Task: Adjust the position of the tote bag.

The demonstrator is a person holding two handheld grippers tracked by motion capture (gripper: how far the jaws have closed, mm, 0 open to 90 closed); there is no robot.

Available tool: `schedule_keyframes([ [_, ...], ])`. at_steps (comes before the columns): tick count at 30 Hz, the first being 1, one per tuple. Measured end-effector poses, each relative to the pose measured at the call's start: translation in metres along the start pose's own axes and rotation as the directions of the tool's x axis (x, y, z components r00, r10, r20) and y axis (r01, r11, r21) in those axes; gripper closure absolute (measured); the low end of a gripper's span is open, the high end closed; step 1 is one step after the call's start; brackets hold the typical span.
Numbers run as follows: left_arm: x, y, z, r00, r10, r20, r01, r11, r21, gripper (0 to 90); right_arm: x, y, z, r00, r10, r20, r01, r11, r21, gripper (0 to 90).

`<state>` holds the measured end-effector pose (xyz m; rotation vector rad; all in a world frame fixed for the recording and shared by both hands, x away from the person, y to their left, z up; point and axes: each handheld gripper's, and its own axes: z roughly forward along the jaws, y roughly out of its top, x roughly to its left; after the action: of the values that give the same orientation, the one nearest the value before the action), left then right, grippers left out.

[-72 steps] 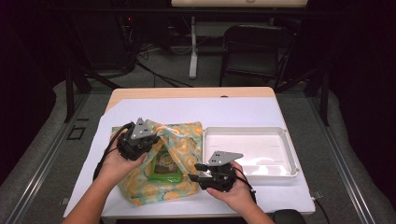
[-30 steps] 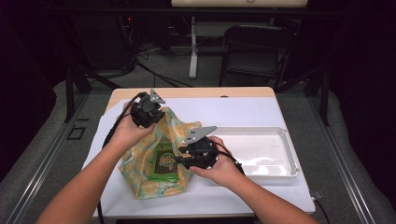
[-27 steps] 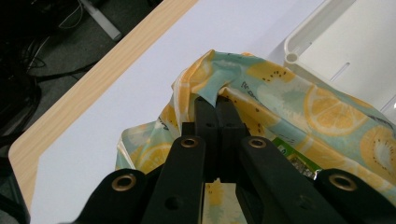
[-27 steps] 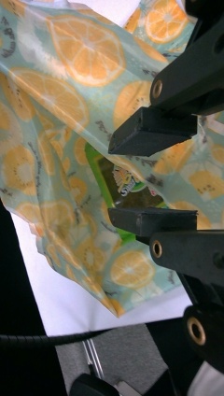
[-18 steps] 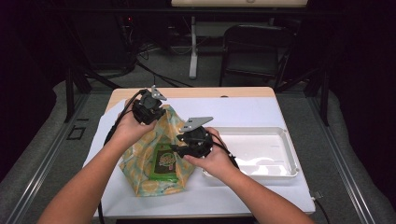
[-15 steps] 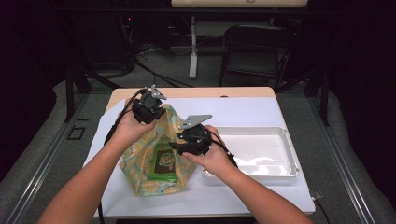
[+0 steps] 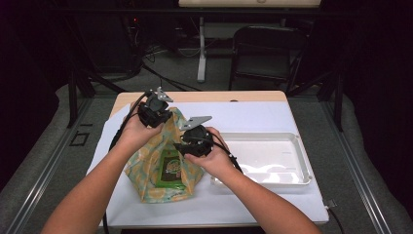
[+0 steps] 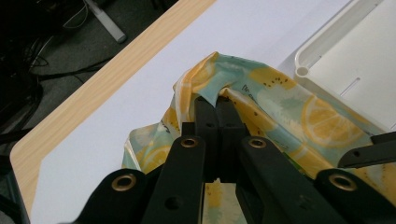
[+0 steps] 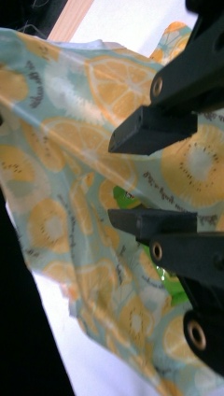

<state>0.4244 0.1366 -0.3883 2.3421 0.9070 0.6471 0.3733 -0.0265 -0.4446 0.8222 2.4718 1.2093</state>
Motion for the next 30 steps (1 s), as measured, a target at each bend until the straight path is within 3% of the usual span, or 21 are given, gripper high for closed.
schedule_keyframes([
  [16,0.0,0.0,0.001,1.0,-0.005,0.007,0.005,1.0,0.006,90.0,-0.012,-0.005,0.025,0.9986,0.034,0.04,-0.036,0.997,0.062,84.8],
  [30,-0.003,0.001,0.007,0.9999,0.013,0.01,-0.013,0.9996,0.023,90.0,-0.035,-0.011,0.038,0.9942,0.065,0.086,-0.074,0.991,0.113,86.5],
])
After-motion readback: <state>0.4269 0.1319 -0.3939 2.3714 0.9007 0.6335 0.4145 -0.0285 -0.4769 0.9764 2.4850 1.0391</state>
